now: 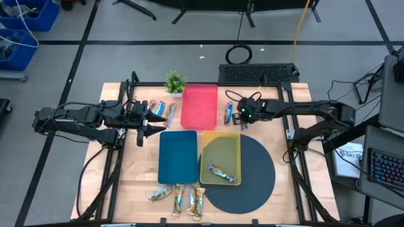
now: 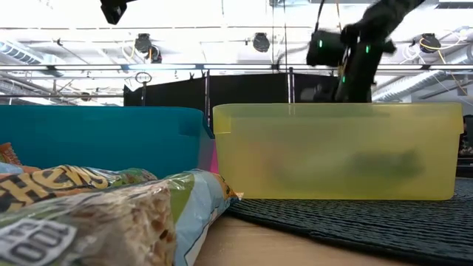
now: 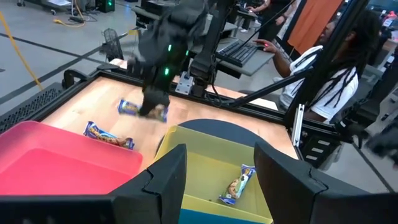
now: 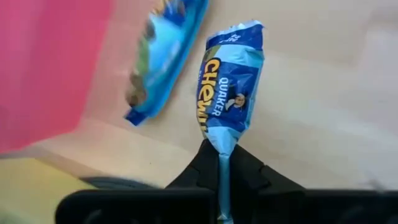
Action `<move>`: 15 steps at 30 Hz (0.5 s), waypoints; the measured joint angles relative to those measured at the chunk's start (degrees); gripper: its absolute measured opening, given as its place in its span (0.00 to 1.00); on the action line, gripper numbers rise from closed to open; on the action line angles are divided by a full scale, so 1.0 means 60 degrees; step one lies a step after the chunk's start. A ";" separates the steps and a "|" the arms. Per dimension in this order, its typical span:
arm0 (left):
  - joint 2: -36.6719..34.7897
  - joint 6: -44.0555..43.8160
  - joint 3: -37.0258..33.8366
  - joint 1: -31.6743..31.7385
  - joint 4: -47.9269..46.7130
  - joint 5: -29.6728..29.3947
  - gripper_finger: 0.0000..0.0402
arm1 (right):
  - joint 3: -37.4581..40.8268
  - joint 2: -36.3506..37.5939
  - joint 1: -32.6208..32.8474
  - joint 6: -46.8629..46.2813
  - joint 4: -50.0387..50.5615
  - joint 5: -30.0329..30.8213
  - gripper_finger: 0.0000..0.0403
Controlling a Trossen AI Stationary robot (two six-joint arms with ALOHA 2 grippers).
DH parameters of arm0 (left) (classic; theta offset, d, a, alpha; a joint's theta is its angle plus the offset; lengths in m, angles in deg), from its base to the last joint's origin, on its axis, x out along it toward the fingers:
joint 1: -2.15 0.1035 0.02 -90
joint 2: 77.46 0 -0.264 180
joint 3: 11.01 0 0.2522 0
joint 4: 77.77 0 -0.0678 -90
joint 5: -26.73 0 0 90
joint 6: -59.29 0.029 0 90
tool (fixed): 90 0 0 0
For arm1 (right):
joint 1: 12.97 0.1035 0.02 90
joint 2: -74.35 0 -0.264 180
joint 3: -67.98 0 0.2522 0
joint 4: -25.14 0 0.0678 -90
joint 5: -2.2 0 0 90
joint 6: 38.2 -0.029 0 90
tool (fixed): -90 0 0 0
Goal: Pick and place Granola Bars by type
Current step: Put the right blue granola bar into the yellow bin
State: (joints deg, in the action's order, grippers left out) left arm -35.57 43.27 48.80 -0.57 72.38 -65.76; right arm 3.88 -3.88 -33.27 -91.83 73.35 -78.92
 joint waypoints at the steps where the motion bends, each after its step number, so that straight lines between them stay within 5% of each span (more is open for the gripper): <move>1: 0.0000 0.0070 0.0000 0.0002 0.0000 0.0000 0.48 | -0.0304 0.0225 0.0028 0.0203 0.0422 0.0147 0.01; 7: 0.0000 0.0333 0.0000 0.0004 0.0004 -0.0014 0.48 | -0.2989 0.0649 0.0755 0.1383 0.2156 0.0436 0.00; 15: 0.0000 0.0330 0.0000 0.0004 0.0036 -0.0087 0.48 | -0.6352 -0.0761 0.2749 0.2450 0.3501 -0.0432 0.00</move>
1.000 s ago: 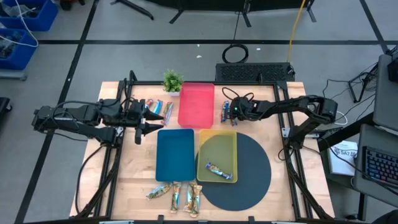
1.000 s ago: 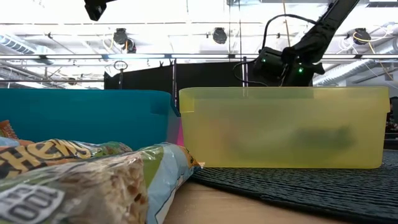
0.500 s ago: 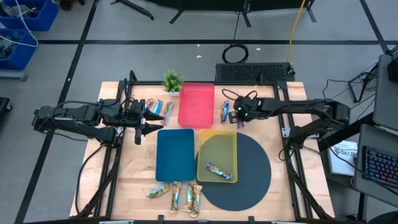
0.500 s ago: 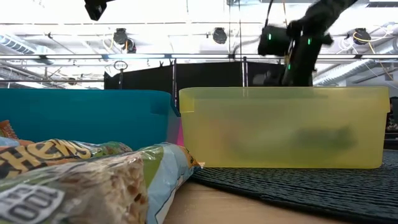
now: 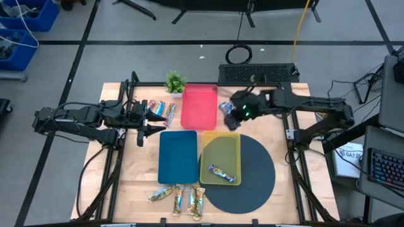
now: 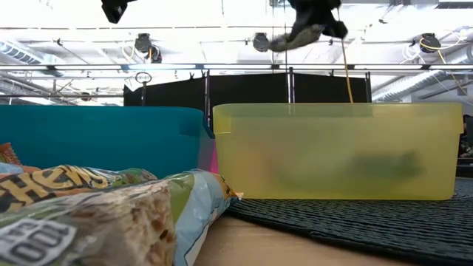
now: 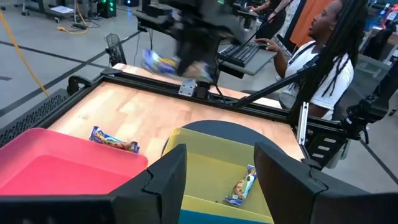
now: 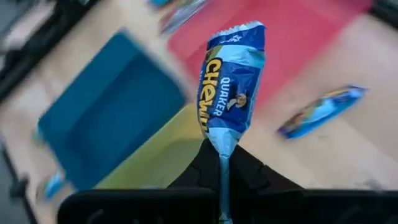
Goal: Pick and place Granola Bars by type
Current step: Put the right blue granola bar into the yellow bin
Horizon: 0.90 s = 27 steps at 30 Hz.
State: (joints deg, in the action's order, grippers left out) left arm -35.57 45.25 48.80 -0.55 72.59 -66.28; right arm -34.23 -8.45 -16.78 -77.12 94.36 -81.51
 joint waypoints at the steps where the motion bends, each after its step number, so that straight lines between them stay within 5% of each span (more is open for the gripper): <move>1: 0.0000 -0.0023 0.0000 0.0000 0.0007 0.0000 0.48 | -0.0209 -0.0241 0.0234 0.0128 0.0102 -0.0109 0.00; 13: 0.0000 -0.0038 0.0000 0.0000 0.0131 -0.0007 0.48 | 0.0203 -0.2394 0.2241 0.1876 -0.0033 -0.0512 0.00; 27: 0.0000 -0.0225 0.0000 0.0000 0.0124 -0.0011 0.48 | 0.2830 -0.3552 0.2458 0.1804 -0.3304 -0.0806 0.00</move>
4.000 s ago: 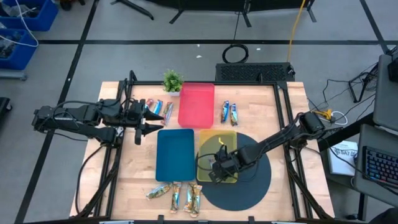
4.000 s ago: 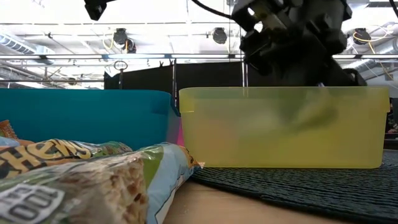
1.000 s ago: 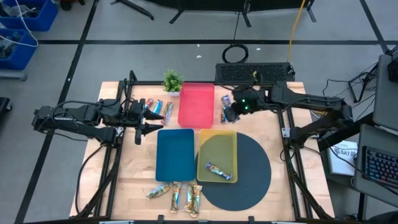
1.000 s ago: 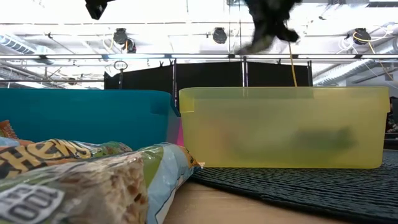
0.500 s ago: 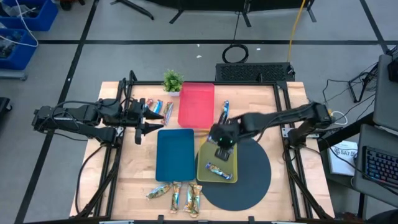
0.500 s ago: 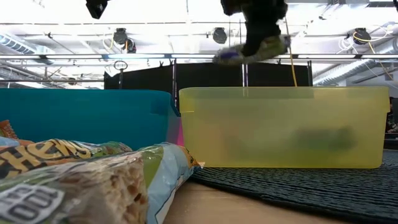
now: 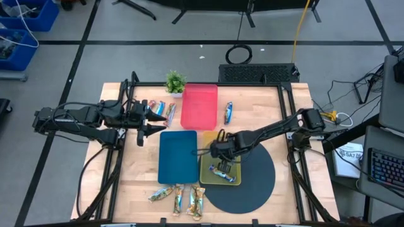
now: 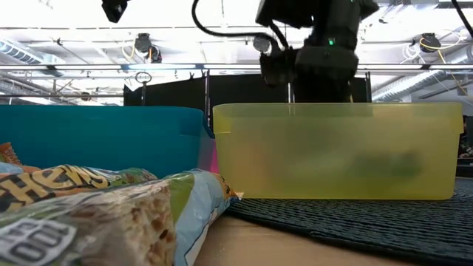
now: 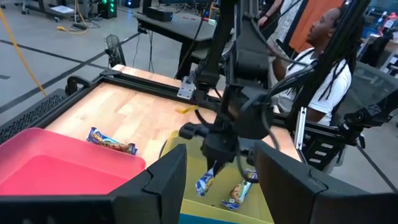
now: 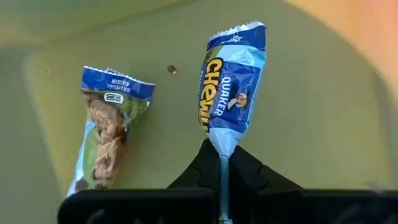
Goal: Pick and place Granola Bars by type
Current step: Put the right blue granola bar into the yellow bin, then put the blue granola bar into the yellow bin
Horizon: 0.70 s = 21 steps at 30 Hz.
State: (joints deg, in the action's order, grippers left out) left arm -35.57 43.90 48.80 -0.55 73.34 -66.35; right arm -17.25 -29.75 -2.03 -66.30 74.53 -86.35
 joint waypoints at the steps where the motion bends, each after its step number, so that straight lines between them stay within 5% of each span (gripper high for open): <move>1: 0.0000 -0.0001 0.0000 0.0000 0.0004 0.0002 0.48 | 0.0197 0.0002 0.0003 -0.0101 -0.0314 -0.0030 0.00; 5: 0.0000 -0.0026 0.0000 0.0000 0.0000 0.0009 0.48 | 0.0730 0.0002 -0.0021 -0.0263 -0.0986 -0.0866 0.05; 14: -0.0001 -0.0212 0.0000 -0.0004 -0.0003 0.0327 0.48 | 0.0284 0.0813 -0.0429 -0.0947 -0.0168 -0.1487 0.35; 21: -0.0001 -0.0024 0.0000 -0.0004 0.0120 0.0289 0.48 | -0.0579 0.2369 -0.1659 -0.1284 0.0965 0.0852 0.40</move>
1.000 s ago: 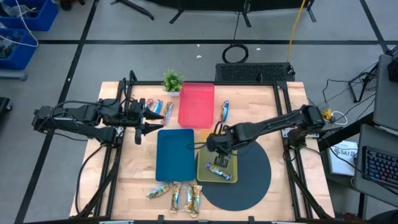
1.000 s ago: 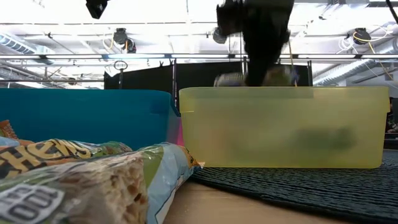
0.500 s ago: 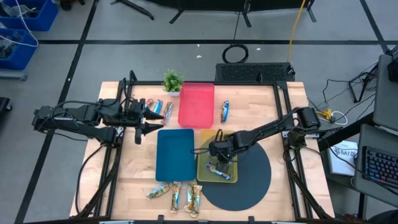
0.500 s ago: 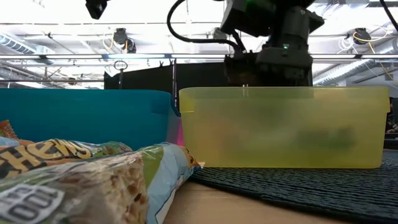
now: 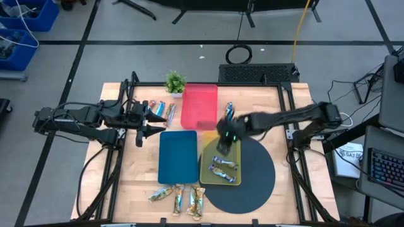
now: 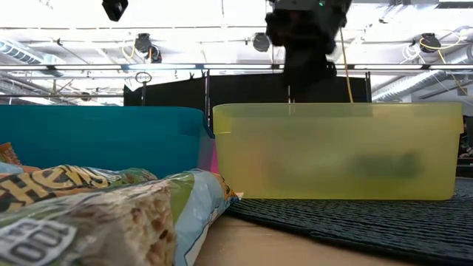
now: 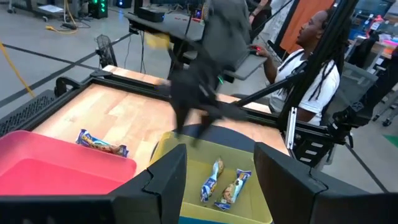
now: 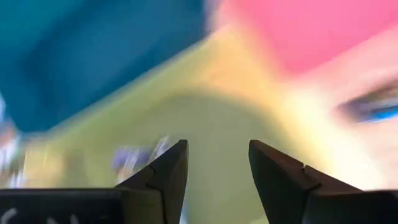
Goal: Pick and place Granola Bars by type
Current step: Put the blue granola bar into the yellow bin
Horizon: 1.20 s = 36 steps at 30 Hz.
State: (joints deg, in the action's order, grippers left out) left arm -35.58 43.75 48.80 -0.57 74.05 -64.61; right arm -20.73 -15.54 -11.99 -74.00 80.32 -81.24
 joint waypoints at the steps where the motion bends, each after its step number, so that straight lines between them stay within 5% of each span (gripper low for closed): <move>1: 0.0001 0.0002 0.0000 0.0000 0.0013 -0.0020 0.48 | -0.0016 0.0166 -0.0345 -0.0319 0.0091 0.0433 0.40; 4: -0.0003 0.0009 0.0000 0.0007 0.0209 -0.0034 0.48 | -0.0005 0.0417 -0.1385 -0.1286 0.0515 0.1386 0.37; 15: 0.0001 -0.0195 0.0000 0.0015 0.0234 -0.0045 0.48 | 0.0699 -0.0391 -0.3790 -0.2040 -0.1252 0.1894 0.34; 24: -0.0003 -0.0205 0.0000 0.0013 0.0224 -0.0024 0.48 | 0.2150 -0.1317 -0.3879 -0.3656 -0.3309 0.1113 0.37; 36: -0.0003 0.0047 0.0000 0.0015 0.0205 0.0252 0.48 | 0.2805 -0.1945 -0.3136 -0.4691 -0.3561 0.1151 0.32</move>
State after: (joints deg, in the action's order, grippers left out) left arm -35.60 44.03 48.80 -0.49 75.28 -63.10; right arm -3.90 -27.21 -30.80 -102.15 58.95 -74.33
